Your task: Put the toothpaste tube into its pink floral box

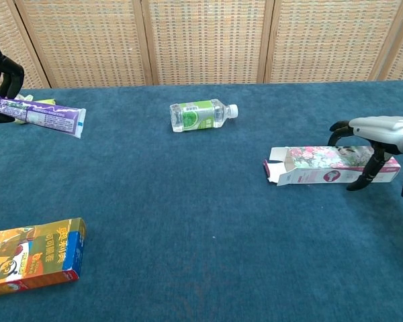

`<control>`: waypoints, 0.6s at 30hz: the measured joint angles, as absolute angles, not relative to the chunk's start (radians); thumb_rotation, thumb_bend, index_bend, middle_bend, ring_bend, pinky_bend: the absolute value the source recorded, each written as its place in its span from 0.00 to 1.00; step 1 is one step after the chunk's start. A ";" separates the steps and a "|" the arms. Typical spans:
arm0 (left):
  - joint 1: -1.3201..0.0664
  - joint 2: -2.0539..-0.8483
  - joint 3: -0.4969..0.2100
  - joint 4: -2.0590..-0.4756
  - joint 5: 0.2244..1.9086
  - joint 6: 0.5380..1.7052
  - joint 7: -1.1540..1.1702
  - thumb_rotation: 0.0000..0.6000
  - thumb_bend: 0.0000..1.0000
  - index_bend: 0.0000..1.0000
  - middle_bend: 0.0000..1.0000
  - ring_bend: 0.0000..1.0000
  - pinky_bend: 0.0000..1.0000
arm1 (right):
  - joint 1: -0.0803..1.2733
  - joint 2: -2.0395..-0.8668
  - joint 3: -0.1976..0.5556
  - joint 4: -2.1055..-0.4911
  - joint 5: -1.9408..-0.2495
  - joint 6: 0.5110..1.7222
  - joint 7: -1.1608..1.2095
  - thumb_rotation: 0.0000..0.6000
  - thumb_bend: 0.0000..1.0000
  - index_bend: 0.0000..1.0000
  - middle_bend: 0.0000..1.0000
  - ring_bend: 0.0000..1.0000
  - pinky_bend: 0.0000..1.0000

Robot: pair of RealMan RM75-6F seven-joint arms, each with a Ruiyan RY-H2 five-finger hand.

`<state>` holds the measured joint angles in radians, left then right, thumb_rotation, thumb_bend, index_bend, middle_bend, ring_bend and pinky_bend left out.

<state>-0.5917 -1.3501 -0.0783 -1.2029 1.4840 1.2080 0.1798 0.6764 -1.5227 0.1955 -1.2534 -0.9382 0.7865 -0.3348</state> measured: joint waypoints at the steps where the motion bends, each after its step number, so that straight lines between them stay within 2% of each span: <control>1: -0.592 -1.351 -0.078 -1.203 1.486 1.208 0.180 1.00 0.23 0.76 0.65 0.58 0.55 | 0.676 -1.530 0.195 -1.241 -0.940 0.789 -0.327 1.00 0.00 0.32 0.13 0.00 0.02; 5: -0.592 -1.354 -0.078 -1.207 1.493 1.212 0.178 1.00 0.23 0.76 0.65 0.58 0.55 | 0.672 -1.555 0.194 -1.201 -0.961 0.803 -0.284 1.00 0.00 0.38 0.21 0.03 0.11; 10: -0.589 -1.353 -0.078 -1.208 1.497 1.213 0.177 1.00 0.23 0.76 0.65 0.58 0.55 | 0.659 -1.582 0.187 -1.161 -1.008 0.834 -0.234 1.00 0.00 0.50 0.39 0.24 0.38; 12: -0.588 -1.353 -0.078 -1.208 1.497 1.212 0.176 1.00 0.23 0.76 0.65 0.58 0.55 | 0.653 -1.588 0.186 -1.155 -1.027 0.854 -0.217 1.00 0.00 0.53 0.44 0.30 0.44; 15: -0.587 -1.352 -0.080 -1.213 1.497 1.214 0.172 1.00 0.23 0.76 0.65 0.58 0.55 | 0.645 -1.591 0.186 -1.158 -1.053 0.886 -0.205 1.00 0.00 0.55 0.49 0.37 0.47; 18: -0.587 -1.348 -0.082 -1.224 1.501 1.220 0.169 1.00 0.23 0.76 0.65 0.58 0.55 | 0.636 -1.586 0.185 -1.182 -1.080 0.918 -0.193 1.00 0.00 0.56 0.49 0.37 0.48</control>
<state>-0.5865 -1.3482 -0.0816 -1.2245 1.5014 1.2197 0.1689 0.6364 -1.5858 0.1850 -1.1821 -1.0796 0.9178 -0.1932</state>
